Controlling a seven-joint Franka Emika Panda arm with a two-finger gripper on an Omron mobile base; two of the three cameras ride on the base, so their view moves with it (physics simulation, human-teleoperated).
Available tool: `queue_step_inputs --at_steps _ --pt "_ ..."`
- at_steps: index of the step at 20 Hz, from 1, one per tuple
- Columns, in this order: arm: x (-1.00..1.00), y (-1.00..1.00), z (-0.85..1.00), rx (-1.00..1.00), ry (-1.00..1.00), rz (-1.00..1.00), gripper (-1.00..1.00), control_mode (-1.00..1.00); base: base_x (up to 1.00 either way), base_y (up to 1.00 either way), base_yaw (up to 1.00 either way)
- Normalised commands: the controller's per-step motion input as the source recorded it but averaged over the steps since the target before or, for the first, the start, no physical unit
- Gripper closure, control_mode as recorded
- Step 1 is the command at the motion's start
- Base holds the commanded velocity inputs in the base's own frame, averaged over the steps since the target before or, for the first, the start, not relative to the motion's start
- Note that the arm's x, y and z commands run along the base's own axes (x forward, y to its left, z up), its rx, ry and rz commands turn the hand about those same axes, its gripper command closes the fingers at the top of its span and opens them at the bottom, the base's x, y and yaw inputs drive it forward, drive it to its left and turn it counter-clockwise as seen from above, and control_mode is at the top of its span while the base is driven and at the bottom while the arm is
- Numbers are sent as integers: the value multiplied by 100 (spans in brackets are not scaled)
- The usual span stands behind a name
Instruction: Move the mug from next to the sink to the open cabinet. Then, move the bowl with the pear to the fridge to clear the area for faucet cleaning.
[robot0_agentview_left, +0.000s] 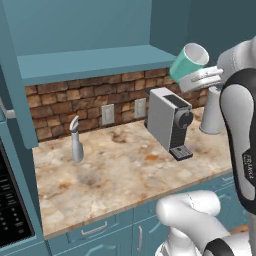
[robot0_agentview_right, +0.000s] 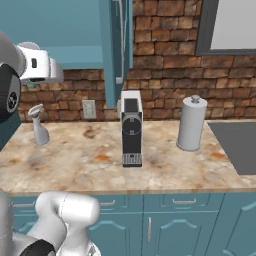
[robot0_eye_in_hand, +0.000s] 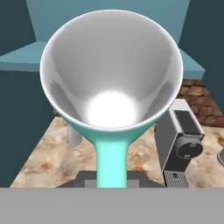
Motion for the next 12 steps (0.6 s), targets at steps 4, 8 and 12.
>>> queue_step_inputs --at_steps 4,8,12 --pt "71 10 10 2 3 1 100 -100 0 0 0" --pt "32 24 -9 0 -6 0 100 -100 0 0 0" --pt "76 33 -1 0 -1 0 100 -100 0 0 0"
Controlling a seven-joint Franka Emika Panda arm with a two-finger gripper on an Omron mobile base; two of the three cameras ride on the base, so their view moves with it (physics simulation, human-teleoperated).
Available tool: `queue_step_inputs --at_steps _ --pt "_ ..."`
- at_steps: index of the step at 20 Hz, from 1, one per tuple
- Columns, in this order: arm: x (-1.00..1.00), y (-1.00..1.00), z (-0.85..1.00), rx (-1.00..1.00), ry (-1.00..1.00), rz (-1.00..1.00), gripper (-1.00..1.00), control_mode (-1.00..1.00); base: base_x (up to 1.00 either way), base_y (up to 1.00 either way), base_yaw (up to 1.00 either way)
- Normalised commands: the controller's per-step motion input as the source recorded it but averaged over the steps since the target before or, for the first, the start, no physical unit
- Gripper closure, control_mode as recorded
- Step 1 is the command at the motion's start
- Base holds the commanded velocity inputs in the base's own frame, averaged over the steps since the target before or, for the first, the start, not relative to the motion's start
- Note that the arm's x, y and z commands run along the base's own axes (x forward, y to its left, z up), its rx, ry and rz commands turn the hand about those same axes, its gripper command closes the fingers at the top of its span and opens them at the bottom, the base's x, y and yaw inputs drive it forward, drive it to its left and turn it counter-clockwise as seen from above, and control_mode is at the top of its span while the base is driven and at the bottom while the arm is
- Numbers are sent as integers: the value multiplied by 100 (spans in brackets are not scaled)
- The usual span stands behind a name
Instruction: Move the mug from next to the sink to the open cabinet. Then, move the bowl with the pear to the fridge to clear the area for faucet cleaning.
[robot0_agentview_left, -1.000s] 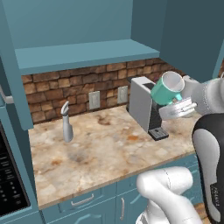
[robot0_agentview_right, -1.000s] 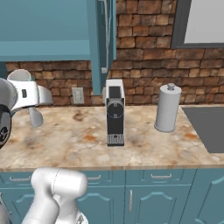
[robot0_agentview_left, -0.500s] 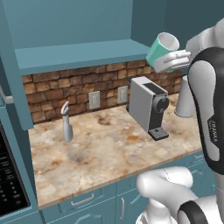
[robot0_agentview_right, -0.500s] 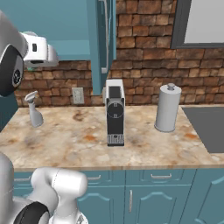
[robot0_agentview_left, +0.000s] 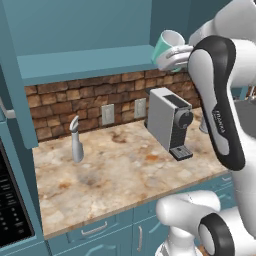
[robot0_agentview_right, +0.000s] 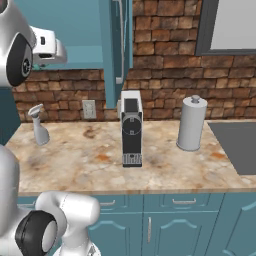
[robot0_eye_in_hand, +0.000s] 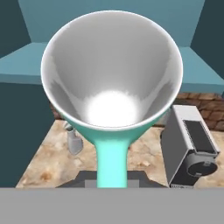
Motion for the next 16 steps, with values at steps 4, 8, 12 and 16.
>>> queue_step_inputs --at_steps 4,8,12,16 --pt "88 18 0 0 0 0 100 -100 0 0 0" --pt "85 17 -1 -4 1 0 100 -100 0 0 0" --pt "45 17 -29 -12 7 0 100 -100 0 0 0" --pt "51 12 -29 -12 7 0 100 -100 0 0 0"
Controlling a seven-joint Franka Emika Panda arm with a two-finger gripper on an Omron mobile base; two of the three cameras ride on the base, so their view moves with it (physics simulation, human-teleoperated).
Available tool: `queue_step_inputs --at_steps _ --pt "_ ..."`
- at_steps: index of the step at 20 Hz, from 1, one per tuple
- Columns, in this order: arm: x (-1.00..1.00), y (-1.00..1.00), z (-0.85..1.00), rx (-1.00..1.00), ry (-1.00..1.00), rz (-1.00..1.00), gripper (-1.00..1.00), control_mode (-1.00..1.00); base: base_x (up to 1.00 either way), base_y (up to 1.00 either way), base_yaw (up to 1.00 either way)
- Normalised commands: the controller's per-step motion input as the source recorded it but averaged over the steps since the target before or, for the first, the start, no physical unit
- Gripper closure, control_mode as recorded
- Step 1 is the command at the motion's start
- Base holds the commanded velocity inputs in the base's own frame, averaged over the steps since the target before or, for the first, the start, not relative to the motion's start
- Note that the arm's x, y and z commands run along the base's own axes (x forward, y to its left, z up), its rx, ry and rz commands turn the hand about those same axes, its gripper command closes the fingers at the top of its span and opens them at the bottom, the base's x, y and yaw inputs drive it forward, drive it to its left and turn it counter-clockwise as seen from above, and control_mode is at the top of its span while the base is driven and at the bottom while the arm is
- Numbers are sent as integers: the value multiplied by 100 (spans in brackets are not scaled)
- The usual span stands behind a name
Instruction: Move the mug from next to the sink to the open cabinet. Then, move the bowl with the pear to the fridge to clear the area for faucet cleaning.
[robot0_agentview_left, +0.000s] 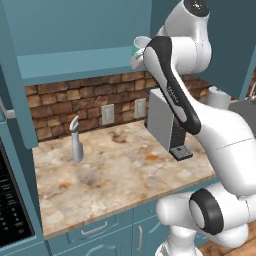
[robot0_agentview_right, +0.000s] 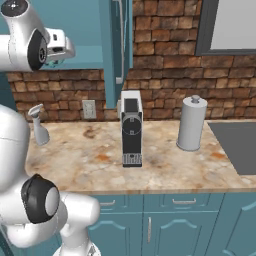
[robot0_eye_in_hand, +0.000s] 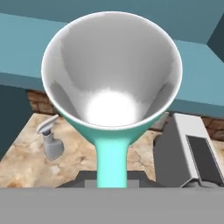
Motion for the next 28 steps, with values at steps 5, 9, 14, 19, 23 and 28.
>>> queue_step_inputs --at_steps 5,9,14,19,23,28 --pt "70 0 0 -5 0 -3 100 -100 0 0 0" --pt "83 0 0 -4 0 -3 100 -100 0 0 0" --pt "96 0 0 -1 1 -3 100 -100 0 0 0" --pt "69 0 -19 -1 13 -2 100 -100 0 0 0" --pt "29 0 -23 0 9 0 100 -100 0 0 0" --pt "52 0 -7 0 2 0 100 -100 0 0 0"
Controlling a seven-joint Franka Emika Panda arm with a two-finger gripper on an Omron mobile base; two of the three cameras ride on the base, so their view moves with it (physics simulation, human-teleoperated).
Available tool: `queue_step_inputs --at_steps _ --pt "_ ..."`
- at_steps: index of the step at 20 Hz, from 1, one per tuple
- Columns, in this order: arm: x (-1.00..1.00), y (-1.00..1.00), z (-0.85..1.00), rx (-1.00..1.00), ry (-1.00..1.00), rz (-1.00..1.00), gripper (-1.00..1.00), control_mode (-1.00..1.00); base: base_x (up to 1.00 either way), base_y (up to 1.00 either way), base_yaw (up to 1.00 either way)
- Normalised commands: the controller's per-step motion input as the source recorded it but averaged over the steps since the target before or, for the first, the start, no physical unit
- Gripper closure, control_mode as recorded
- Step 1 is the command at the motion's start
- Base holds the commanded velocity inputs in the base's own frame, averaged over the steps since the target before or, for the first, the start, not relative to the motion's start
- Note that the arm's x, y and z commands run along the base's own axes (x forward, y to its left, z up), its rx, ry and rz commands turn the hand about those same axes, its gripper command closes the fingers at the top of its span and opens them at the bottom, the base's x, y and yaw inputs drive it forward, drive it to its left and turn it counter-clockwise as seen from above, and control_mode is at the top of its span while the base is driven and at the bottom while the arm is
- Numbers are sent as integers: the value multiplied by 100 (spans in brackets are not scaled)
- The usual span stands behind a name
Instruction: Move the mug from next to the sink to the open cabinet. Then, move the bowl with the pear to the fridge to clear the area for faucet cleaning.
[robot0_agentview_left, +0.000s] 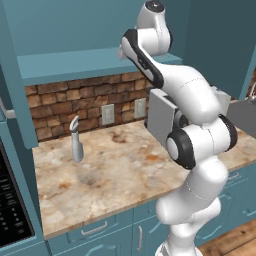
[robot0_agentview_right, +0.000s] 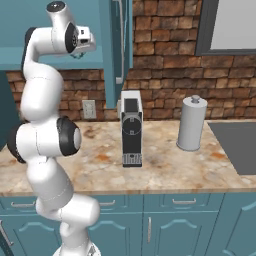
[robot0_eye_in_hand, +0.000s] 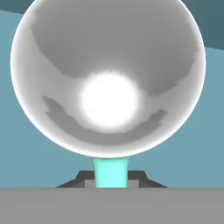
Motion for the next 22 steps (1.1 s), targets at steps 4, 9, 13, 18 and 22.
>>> queue_step_inputs --at_steps 4,9,13,18,22 --pt "10 1 0 0 -6 0 -100 -100 0 0 0" --pt "0 0 0 1 -24 -2 -100 -100 0 0 0" --pt "-14 0 0 1 -7 0 -100 -100 0 0 0" --pt "-98 -4 12 0 -53 -1 -100 -100 0 0 0" --pt "-100 -2 -8 0 -45 -3 -100 -100 0 0 0"
